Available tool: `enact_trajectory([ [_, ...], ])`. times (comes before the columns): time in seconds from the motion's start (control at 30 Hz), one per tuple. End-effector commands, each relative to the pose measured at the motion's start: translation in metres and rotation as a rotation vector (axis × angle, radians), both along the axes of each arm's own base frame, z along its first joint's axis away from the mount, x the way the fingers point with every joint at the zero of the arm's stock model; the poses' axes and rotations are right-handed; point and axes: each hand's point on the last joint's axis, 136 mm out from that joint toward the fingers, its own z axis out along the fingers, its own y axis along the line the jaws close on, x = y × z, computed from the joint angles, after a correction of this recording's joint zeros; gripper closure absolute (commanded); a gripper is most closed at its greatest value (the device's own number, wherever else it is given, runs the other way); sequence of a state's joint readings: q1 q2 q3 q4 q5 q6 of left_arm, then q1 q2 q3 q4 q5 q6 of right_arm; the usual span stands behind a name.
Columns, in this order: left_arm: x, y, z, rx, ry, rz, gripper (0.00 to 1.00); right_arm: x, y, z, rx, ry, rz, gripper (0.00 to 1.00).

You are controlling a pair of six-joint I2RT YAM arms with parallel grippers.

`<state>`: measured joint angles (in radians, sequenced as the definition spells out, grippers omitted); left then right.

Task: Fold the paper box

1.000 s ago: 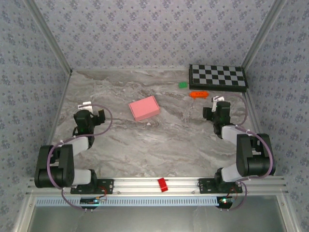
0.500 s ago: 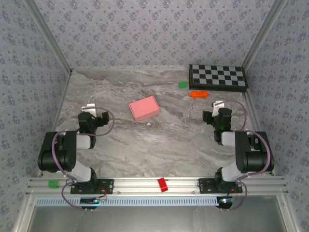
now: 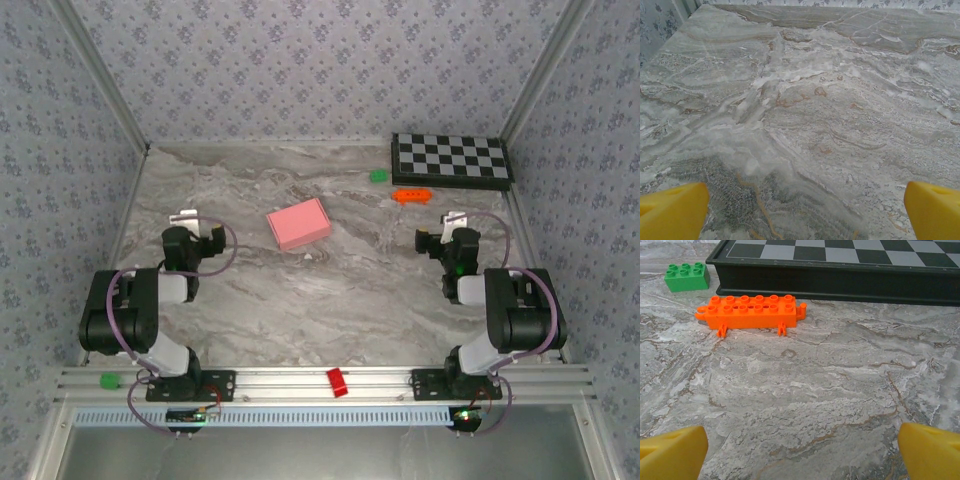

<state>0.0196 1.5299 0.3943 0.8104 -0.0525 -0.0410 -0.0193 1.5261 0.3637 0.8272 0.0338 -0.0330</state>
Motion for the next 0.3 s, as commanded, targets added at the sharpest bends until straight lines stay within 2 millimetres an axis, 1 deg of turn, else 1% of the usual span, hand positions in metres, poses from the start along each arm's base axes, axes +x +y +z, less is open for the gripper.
enact_trajectory([
  [0.0, 0.0062, -0.0027, 0.0055, 0.011, -0.013, -0.015, 0.00, 0.0067, -0.0057, 0.0091, 0.003, -0.033, -0.027, 0.00],
  [0.27, 0.0062, -0.0025, 0.0058, 0.010, -0.014, -0.015, 0.00, 0.0049, -0.0066, 0.0101, -0.007, -0.045, -0.037, 0.00],
])
